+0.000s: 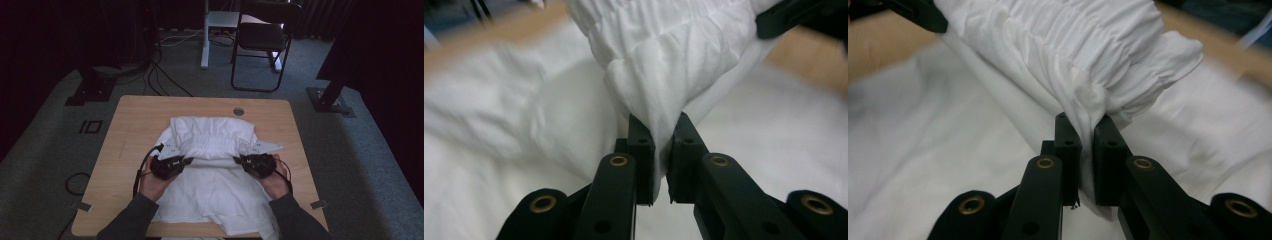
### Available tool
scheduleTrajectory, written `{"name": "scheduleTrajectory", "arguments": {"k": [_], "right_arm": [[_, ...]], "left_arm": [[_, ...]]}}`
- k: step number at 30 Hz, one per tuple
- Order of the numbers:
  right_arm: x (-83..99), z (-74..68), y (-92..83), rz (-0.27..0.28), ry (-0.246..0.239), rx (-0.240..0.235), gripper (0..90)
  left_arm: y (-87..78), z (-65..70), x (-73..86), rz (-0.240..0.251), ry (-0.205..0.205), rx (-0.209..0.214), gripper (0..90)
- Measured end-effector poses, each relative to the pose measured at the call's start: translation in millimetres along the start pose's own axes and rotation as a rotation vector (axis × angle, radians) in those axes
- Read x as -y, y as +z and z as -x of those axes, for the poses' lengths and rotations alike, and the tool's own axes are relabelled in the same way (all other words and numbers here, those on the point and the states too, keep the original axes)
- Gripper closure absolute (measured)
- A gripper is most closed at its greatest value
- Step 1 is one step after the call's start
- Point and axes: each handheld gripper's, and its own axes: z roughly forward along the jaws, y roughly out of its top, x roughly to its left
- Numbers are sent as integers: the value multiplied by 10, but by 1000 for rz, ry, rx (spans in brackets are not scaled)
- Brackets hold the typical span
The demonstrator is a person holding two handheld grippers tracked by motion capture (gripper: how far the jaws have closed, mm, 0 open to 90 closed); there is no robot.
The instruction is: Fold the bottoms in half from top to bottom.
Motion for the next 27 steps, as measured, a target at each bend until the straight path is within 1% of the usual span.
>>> {"name": "scheduleTrajectory", "arguments": {"k": [1,2,3,4,6,7,8,9,10,12,13,14,15,16,17,19,20,21,22,23,24,25,27], "right_arm": [[130,-30,69,-37,5,-12,831],[208,-46,113,-58,12,-18,830],[332,-69,185,-90,28,-35,829],[424,-87,238,-114,37,-42,828],[581,-119,323,-148,59,-54,826],[630,-130,350,-158,63,-55,823],[687,-147,383,-175,68,-55,817],[741,-159,415,-193,74,-57,802],[765,-159,431,-200,78,-58,783],[756,-147,418,-199,88,-66,684],[734,-141,400,-204,93,-72,608],[718,-140,381,-209,91,-77,562],[689,-139,340,-200,84,-75,519],[671,-134,308,-188,81,-74,499],[627,-108,229,-159,92,-85,476],[570,-51,139,-112,114,-93,458],[536,-4,98,-86,128,-90,451],[502,51,70,-64,145,-78,465],[478,95,60,-51,163,-60,524],[443,172,61,-44,189,-31,686],[422,232,86,-40,206,-17,748],[404,285,129,-48,225,3,810],[374,360,252,-75,234,28,822]], "left_arm": [[53,12,75,-25,-2,8,829],[137,32,199,-63,-10,16,827],[198,48,292,-93,-16,25,824],[248,63,375,-119,-18,28,821],[317,93,502,-155,-23,29,814],[353,106,567,-173,-23,28,808],[385,113,636,-172,-34,36,794],[372,100,654,-161,-58,47,770],[354,78,646,-169,-84,58,744],[329,64,624,-172,-95,58,642],[309,61,611,-172,-101,60,593],[262,54,584,-158,-106,55,572],[225,44,564,-146,-109,56,546],[137,16,519,-110,-118,50,533],[90,-6,492,-92,-125,47,529],[-14,-81,414,-47,-144,32,534],[-42,-127,371,-36,-154,15,566],[-50,-164,337,-35,-160,4,641],[-37,-226,284,-34,-160,-1,726],[-3,-268,243,-37,-162,-5,814],[52,-302,205,-45,-167,-7,860],[122,-328,172,-57,-171,-11,884],[269,-356,129,-93,-171,-28,885]]}}
